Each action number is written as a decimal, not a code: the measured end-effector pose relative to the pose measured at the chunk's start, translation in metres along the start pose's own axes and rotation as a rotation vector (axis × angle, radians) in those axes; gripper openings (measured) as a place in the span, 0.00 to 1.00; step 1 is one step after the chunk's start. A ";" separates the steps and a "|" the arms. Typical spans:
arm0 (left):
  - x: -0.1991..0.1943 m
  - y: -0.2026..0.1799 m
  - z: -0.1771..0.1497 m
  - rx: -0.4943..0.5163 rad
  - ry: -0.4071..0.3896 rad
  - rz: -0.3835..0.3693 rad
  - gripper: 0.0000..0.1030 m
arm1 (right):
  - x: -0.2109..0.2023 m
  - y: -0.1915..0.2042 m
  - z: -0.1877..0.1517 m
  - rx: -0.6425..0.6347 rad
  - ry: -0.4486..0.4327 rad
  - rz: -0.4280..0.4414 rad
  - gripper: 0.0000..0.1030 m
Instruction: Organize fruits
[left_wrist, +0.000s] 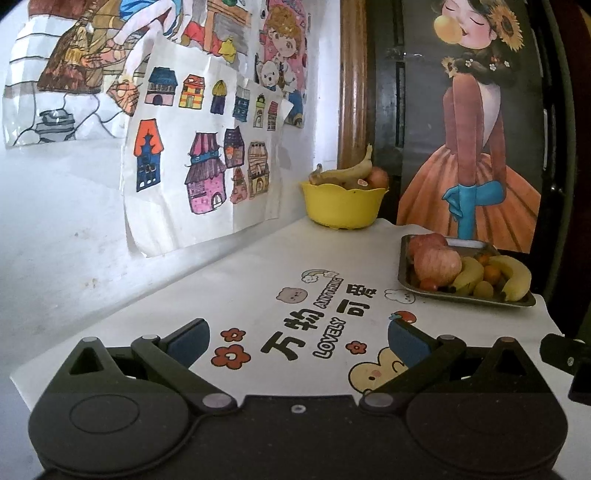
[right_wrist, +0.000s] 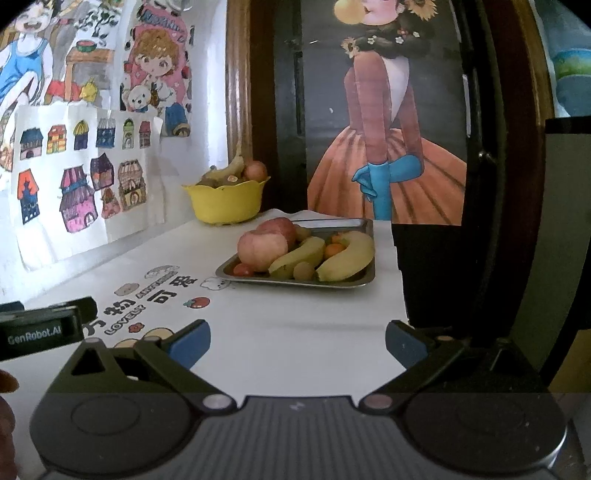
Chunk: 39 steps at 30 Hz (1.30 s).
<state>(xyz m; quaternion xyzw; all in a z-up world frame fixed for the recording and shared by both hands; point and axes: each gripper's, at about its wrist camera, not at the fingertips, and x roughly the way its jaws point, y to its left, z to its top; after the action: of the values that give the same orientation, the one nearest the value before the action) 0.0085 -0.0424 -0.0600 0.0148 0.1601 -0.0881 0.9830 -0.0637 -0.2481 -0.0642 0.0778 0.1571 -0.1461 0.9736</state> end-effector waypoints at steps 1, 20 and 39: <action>0.000 0.001 0.000 -0.005 0.000 0.000 0.99 | -0.001 -0.001 0.000 -0.001 -0.002 0.000 1.00; -0.008 0.004 -0.001 -0.007 -0.002 0.013 0.99 | -0.012 -0.002 0.005 -0.002 -0.037 -0.018 1.00; -0.009 0.004 -0.002 -0.012 0.003 0.021 0.99 | -0.014 -0.003 0.003 0.010 -0.033 -0.024 1.00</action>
<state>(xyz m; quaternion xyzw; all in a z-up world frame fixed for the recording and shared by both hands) 0.0003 -0.0369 -0.0590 0.0109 0.1619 -0.0768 0.9838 -0.0764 -0.2480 -0.0575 0.0786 0.1413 -0.1598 0.9738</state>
